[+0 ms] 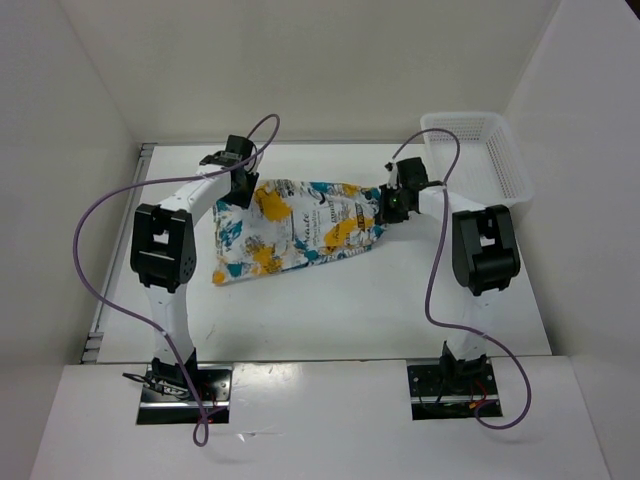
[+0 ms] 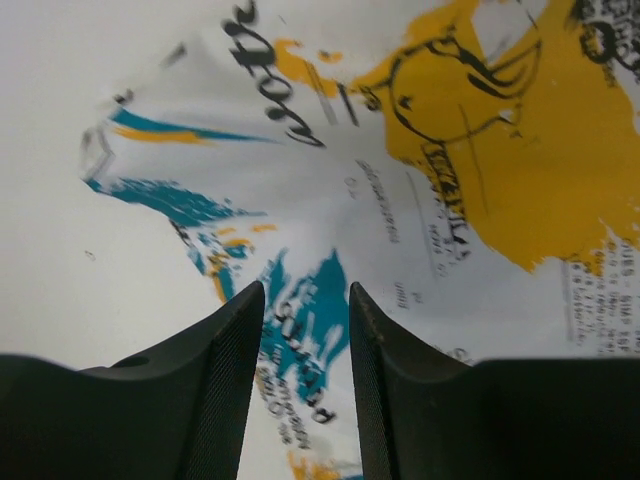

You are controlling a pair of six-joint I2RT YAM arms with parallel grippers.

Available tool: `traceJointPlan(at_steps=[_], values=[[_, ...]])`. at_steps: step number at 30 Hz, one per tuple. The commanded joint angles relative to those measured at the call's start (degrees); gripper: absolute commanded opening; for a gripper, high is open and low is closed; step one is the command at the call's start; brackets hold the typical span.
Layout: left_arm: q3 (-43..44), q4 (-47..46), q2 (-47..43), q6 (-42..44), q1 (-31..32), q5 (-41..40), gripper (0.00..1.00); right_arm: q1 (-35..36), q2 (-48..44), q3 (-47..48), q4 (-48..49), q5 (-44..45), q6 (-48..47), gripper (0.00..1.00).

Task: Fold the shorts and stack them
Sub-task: Fold the shorts

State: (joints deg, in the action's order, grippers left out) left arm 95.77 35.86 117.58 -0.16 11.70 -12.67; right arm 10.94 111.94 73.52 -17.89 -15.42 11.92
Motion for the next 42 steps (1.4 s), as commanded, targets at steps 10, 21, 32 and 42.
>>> traceJointPlan(at_steps=[10, 21, 32, 42], values=[[4.25, -2.37, 1.07, 0.16, 1.47, 4.31, 0.51, -6.90, -18.42, 6.03, -7.51, 15.06, -25.71, 0.00], [10.92, -4.83, 10.19, 0.16, 11.06, 9.50, 0.55, -6.90, -14.57, 16.39, -6.72, 25.70, -32.40, 0.00], [21.83, -0.96, 20.67, 0.16, 13.61, 9.94, 0.50, 6.45, -12.18, 17.36, -9.53, 31.15, -31.18, 0.00], [21.57, -1.58, 22.25, 0.16, 13.61, 10.64, 0.17, 17.27, -7.18, 17.89, -10.58, 28.60, -24.05, 0.00]])
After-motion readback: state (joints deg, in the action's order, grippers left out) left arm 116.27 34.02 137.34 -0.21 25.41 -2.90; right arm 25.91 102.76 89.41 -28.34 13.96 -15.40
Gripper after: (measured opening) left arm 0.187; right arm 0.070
